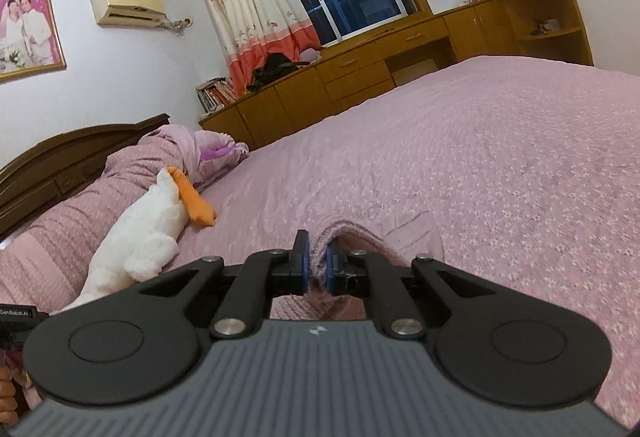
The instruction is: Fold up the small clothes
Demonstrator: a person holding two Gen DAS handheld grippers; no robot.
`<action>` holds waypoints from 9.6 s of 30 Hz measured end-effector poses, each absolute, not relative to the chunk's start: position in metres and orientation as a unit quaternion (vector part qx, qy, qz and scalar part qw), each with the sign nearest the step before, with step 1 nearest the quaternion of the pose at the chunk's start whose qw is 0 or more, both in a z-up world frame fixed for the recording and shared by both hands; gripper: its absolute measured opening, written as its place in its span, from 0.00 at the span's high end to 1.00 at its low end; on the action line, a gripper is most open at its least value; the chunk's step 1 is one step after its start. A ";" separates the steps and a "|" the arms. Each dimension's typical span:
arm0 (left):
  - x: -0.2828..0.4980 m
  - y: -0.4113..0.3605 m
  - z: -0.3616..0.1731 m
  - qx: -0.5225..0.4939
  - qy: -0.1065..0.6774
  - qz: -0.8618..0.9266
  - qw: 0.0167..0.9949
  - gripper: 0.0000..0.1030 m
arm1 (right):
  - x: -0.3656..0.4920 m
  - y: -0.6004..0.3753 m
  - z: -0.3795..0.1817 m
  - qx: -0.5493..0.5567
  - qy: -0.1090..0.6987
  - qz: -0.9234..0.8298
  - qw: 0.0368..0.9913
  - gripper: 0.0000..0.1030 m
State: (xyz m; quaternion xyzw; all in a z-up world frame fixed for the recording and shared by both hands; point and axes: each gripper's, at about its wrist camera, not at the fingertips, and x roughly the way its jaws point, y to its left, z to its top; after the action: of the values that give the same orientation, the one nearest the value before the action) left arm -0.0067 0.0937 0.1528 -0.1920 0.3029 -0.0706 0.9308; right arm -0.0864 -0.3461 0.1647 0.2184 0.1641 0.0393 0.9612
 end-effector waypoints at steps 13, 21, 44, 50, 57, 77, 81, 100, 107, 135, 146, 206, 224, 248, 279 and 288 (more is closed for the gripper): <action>0.082 0.094 0.144 -0.189 0.290 -0.030 0.938 0.88 | 0.014 -0.363 0.154 0.235 0.146 0.001 0.961 0.93; 0.139 0.076 0.106 -0.127 0.311 -0.010 0.942 0.87 | 0.082 -0.368 0.096 0.227 0.185 -0.039 0.955 0.92; 0.183 0.061 0.026 -0.032 0.367 0.010 0.930 0.83 | 0.144 -0.363 0.002 0.199 0.257 -0.075 0.943 0.79; 0.182 0.063 0.032 -0.041 0.376 0.008 0.926 0.77 | 0.139 -0.358 0.005 0.192 0.254 -0.063 0.946 0.64; 0.172 0.056 0.043 -0.025 0.380 0.015 0.924 0.60 | 0.126 -0.366 0.018 0.202 0.259 -0.047 0.943 0.55; 0.144 0.020 0.061 0.000 0.360 -0.036 0.932 0.46 | 0.096 -0.304 0.048 0.079 0.255 0.047 0.963 0.48; 0.160 -0.001 0.054 0.027 0.370 -0.050 0.927 0.46 | 0.106 -0.283 0.048 0.037 0.263 0.069 0.962 0.48; 0.231 -0.001 0.082 -0.047 0.332 -0.069 0.940 0.46 | 0.208 -0.279 0.064 0.097 0.287 0.100 0.948 0.48; 0.213 0.001 0.077 0.058 0.369 -0.103 0.922 0.45 | 0.178 -0.293 0.070 0.014 0.305 0.126 0.944 0.48; 0.243 0.017 0.076 0.037 0.366 -0.037 0.929 0.40 | 0.183 -0.319 0.053 0.033 0.311 0.022 0.950 0.48; 0.202 0.059 0.082 0.085 0.354 -0.017 0.931 0.40 | 0.159 -0.352 0.074 0.019 0.300 0.040 0.953 0.44; 0.198 0.080 0.050 0.026 0.397 0.037 0.917 0.51 | 0.177 -0.383 0.035 0.087 0.298 -0.057 0.949 0.34; 0.137 0.071 0.059 0.005 0.430 0.024 0.902 0.50 | 0.095 -0.406 0.022 0.203 0.328 -0.045 0.922 0.15; 0.114 0.037 0.044 0.000 0.435 0.035 0.900 0.40 | 0.100 -0.403 -0.007 0.229 0.318 -0.001 0.920 0.00; 0.156 0.067 0.036 0.011 0.428 0.008 0.904 0.39 | 0.111 -0.424 -0.031 0.375 0.290 0.043 0.880 0.48; 0.159 0.096 0.035 -0.021 0.433 0.005 0.901 0.39 | 0.115 -0.402 -0.009 0.342 0.285 -0.010 0.895 0.67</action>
State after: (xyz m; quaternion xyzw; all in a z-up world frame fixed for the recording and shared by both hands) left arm 0.1586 0.0964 0.0349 -0.0213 0.4328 0.0048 0.9012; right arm 0.1149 -0.4023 -0.0094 0.3417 0.2854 -0.0099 0.8954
